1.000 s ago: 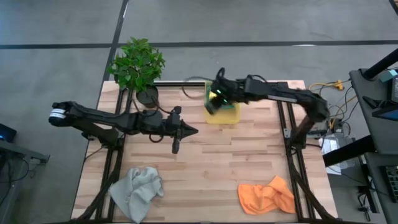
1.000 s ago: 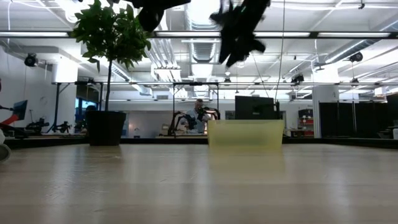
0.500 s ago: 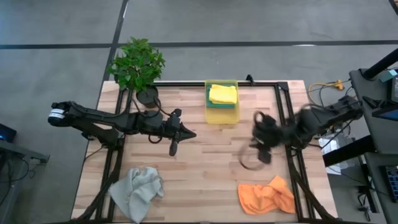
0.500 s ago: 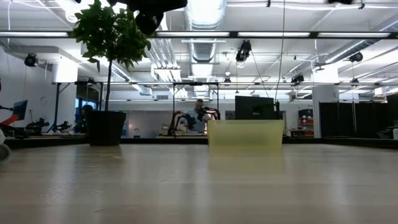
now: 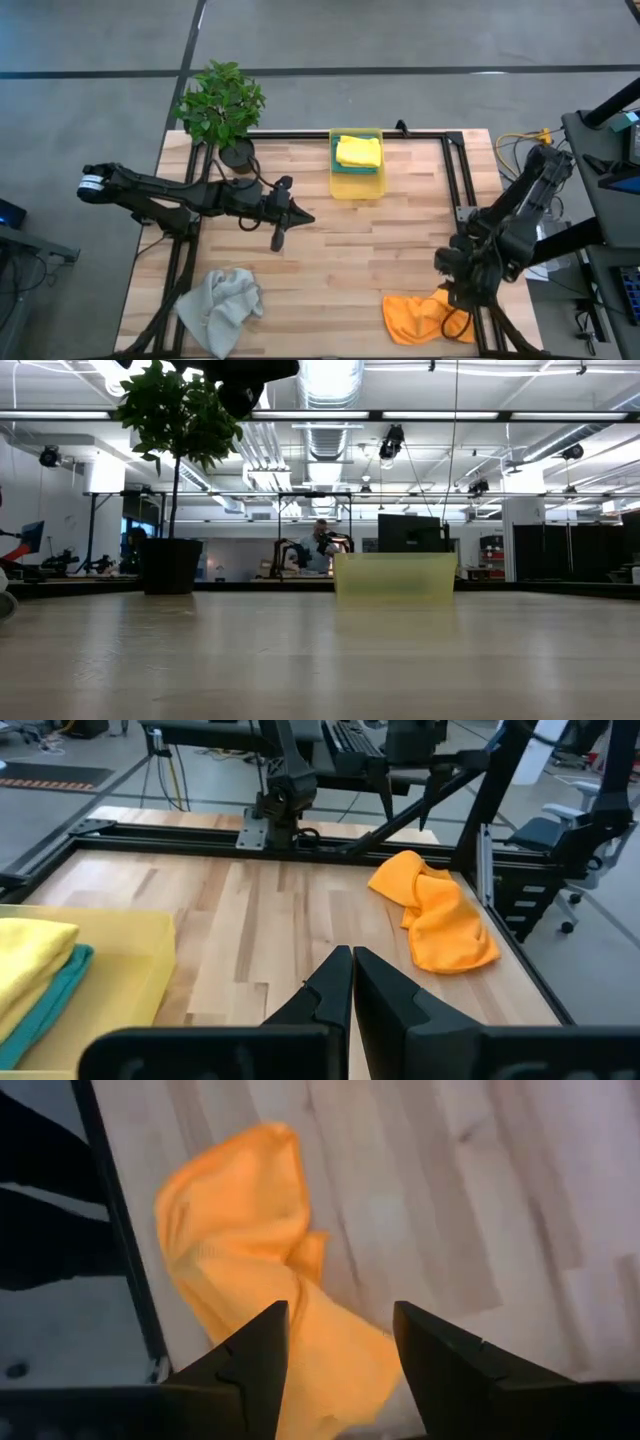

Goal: Fold microfiber towels
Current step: Fold the orange microfiber towel

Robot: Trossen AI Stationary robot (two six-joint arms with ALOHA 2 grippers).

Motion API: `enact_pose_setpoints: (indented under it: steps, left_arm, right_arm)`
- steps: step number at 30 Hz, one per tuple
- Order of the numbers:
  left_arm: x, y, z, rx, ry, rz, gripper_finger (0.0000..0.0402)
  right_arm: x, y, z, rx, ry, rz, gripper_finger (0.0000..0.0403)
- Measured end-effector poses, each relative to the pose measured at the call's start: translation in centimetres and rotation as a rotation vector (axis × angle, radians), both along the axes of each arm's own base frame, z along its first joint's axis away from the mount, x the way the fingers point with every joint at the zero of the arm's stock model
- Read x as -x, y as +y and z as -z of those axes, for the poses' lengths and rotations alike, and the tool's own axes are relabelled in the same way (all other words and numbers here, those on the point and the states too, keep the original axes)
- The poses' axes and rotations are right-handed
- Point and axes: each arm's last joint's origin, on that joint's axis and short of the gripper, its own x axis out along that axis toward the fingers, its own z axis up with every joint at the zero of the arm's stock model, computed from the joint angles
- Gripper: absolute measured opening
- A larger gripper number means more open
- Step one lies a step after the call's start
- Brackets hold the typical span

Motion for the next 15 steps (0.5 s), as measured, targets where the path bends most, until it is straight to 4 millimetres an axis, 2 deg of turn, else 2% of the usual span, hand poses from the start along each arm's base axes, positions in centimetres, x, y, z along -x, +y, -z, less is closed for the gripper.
enact_pose_setpoints:
  steps: [8,15]
  left_arm:
    - [0.0,0.0,0.1,0.004,0.003,0.011,0.0]
    - [0.0,0.0,0.2,0.001,0.005,0.01,0.0]
  right_arm:
    - [-1.0,3.7,3.0,-0.072,0.056,-0.042,0.0181]
    - [-1.3,5.0,6.0,0.04,0.244,0.009,0.0167]
